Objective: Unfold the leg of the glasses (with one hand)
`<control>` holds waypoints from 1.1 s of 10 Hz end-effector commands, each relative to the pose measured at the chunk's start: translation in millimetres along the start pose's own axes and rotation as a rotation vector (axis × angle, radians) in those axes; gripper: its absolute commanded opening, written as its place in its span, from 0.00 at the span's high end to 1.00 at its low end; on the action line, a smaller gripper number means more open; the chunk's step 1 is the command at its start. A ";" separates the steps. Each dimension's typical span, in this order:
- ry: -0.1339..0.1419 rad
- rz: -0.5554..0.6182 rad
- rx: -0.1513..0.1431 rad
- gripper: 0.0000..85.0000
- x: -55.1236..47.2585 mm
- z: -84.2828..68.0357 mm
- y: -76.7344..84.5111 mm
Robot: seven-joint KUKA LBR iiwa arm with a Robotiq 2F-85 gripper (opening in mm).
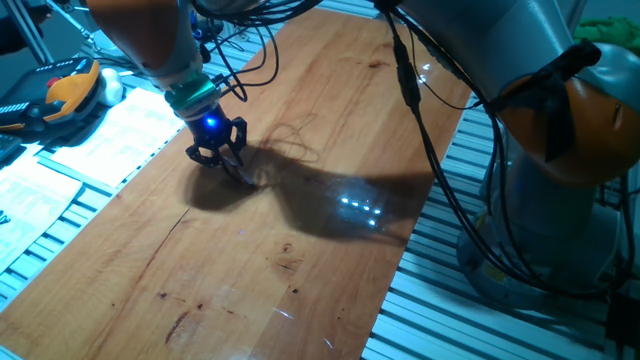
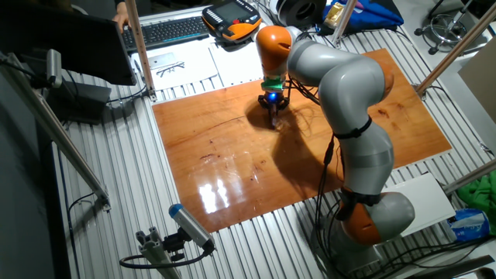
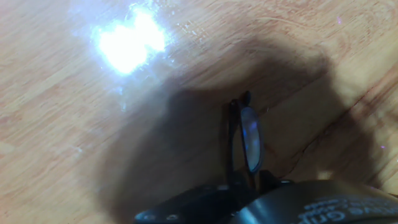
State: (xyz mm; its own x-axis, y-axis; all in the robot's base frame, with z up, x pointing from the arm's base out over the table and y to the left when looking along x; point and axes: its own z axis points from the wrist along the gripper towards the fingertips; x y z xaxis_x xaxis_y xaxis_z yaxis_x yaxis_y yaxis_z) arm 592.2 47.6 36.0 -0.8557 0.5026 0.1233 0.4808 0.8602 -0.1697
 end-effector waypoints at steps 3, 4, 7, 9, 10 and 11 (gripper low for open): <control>-0.001 -0.003 -0.002 0.60 -0.6 1.7 -1.2; -0.001 -0.006 0.000 0.80 -0.9 2.3 -1.7; -0.001 -0.011 0.000 0.80 -0.8 2.1 -2.5; 0.001 -0.009 -0.008 1.00 -1.0 1.5 -4.8; 0.008 0.000 -0.020 1.00 -0.8 0.1 -6.5; 0.023 0.019 -0.045 1.00 0.0 -1.9 -7.5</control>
State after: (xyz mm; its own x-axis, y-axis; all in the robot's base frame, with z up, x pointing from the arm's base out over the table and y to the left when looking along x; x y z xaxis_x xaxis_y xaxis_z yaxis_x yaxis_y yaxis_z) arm 588.8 41.9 39.4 -0.8399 0.5223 0.1477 0.5084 0.8523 -0.1227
